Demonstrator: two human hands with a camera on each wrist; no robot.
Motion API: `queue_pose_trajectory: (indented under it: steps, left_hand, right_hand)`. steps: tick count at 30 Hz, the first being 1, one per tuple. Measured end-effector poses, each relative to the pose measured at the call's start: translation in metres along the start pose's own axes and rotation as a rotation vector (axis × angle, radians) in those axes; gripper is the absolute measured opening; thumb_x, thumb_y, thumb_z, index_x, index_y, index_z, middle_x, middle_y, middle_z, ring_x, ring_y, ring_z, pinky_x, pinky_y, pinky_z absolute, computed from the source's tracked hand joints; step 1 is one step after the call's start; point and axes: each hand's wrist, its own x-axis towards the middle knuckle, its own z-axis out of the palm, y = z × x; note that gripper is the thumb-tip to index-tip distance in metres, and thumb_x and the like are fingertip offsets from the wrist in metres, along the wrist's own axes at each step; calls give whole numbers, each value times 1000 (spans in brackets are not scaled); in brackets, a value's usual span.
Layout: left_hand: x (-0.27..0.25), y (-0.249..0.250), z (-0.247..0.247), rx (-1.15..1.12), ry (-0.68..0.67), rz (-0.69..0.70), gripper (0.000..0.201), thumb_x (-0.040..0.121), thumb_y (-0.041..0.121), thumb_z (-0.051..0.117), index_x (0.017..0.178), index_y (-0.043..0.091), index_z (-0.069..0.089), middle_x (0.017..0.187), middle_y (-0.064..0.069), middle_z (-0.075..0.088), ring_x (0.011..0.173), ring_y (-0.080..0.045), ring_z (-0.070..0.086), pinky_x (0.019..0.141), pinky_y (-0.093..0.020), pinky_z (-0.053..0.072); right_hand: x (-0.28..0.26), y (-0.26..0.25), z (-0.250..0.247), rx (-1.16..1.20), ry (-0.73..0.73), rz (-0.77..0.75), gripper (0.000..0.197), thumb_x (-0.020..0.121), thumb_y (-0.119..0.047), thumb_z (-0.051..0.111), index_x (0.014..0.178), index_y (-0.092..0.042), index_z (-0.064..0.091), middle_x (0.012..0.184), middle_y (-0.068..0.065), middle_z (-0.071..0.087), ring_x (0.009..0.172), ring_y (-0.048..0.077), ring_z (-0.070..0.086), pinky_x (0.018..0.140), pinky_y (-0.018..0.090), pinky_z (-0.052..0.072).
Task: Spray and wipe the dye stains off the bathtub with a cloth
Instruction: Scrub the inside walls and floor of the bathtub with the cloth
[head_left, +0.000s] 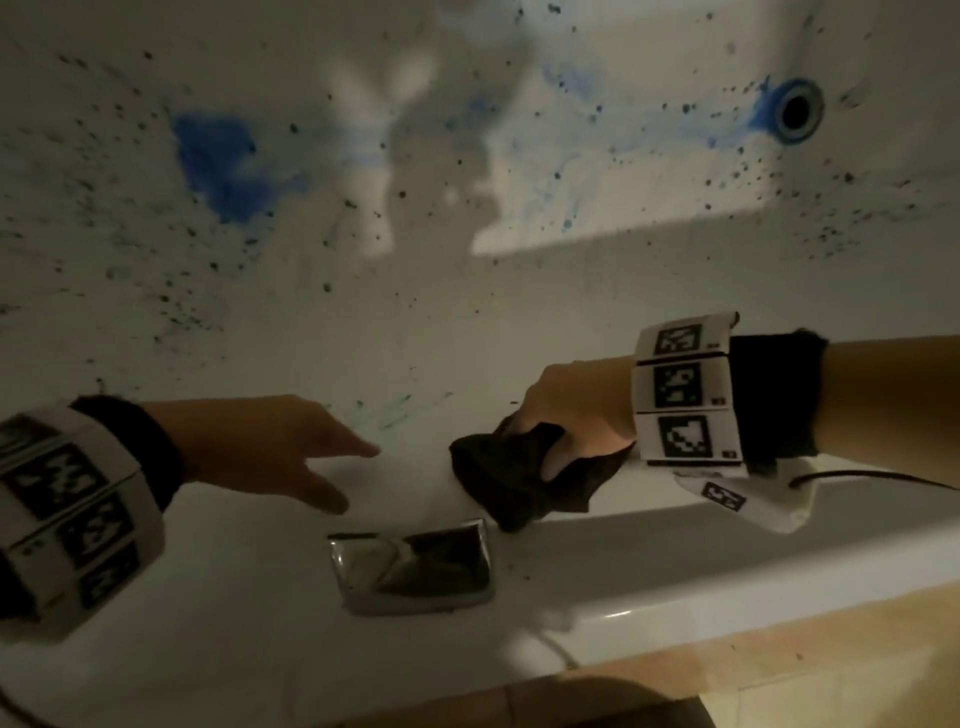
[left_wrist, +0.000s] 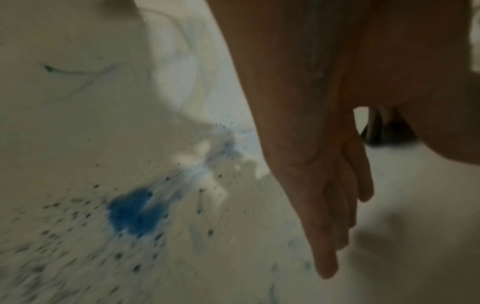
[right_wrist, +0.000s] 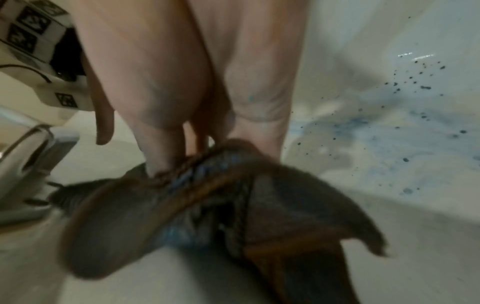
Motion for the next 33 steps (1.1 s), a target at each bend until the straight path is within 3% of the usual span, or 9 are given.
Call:
queue_pose_trajectory:
  steps: [5, 12, 16, 19, 23, 26, 28, 30, 33]
  left_hand:
    - [-7, -48, 23, 2, -4, -106, 68, 80, 46, 65, 138, 48, 29, 141, 14, 37, 121, -4, 38, 102, -16, 29]
    - [8, -73, 39, 60, 99, -231, 81, 78, 47, 67, 146, 31, 26, 143, 3, 37, 130, -16, 35, 105, -24, 29]
    - [14, -85, 35, 41, 98, -237, 86, 73, 53, 69, 144, 24, 32, 141, 1, 37, 126, -16, 40, 104, -23, 32]
    - [16, -93, 30, 57, 75, -216, 83, 75, 52, 67, 145, 24, 32, 142, 0, 37, 127, -18, 40, 104, -24, 32]
    - [19, -107, 23, 58, 98, -186, 74, 77, 49, 67, 141, 22, 41, 139, 1, 44, 125, -17, 43, 101, -22, 33]
    - [21, -115, 24, 32, 125, -176, 71, 77, 47, 68, 138, 21, 46, 138, 3, 48, 123, -15, 47, 98, -20, 35]
    - [21, -118, 25, 17, 146, -170, 70, 75, 47, 70, 136, 20, 49, 136, 4, 51, 120, -13, 50, 96, -18, 37]
    - [22, -120, 25, 20, 173, -152, 70, 72, 48, 72, 133, 19, 53, 131, 4, 56, 116, -12, 53, 92, -16, 38]
    - [24, -122, 24, 18, 189, -134, 71, 68, 50, 75, 129, 20, 57, 126, 4, 60, 112, -12, 56, 90, -15, 39]
  right_hand:
    - [-15, 34, -18, 132, -19, 96, 33, 84, -21, 66, 117, -23, 64, 103, -12, 63, 93, 4, 56, 91, 17, 41]
    - [-24, 61, -3, 97, -171, 334, 44, 93, -20, 53, 133, -35, 46, 132, -11, 51, 109, 5, 46, 101, 20, 31]
    - [-1, 18, -17, 37, -183, 229, 47, 95, -18, 50, 138, -33, 40, 137, -8, 46, 121, 9, 44, 94, 16, 29]
    - [36, -19, -28, -4, -147, 71, 50, 92, -20, 55, 139, -31, 41, 131, -6, 52, 108, 4, 46, 88, 15, 31]
    - [97, -64, -38, -13, -69, -90, 48, 84, -20, 65, 130, -23, 54, 120, -1, 62, 110, 13, 55, 97, 28, 43]
    - [120, -88, -44, 13, -17, -183, 47, 82, -17, 67, 128, -24, 56, 123, -4, 61, 102, 3, 52, 88, 16, 39]
    - [120, -85, -48, 14, -8, -183, 45, 81, -14, 67, 125, -21, 59, 122, -3, 62, 107, 8, 55, 87, 15, 38]
    - [108, -64, -54, 57, -29, -129, 46, 77, -8, 70, 122, -16, 62, 117, 1, 65, 109, 15, 58, 96, 20, 41]
    - [80, -5, -61, 54, -25, 136, 48, 73, -7, 75, 118, -19, 64, 112, -1, 66, 105, 17, 59, 100, 34, 44]
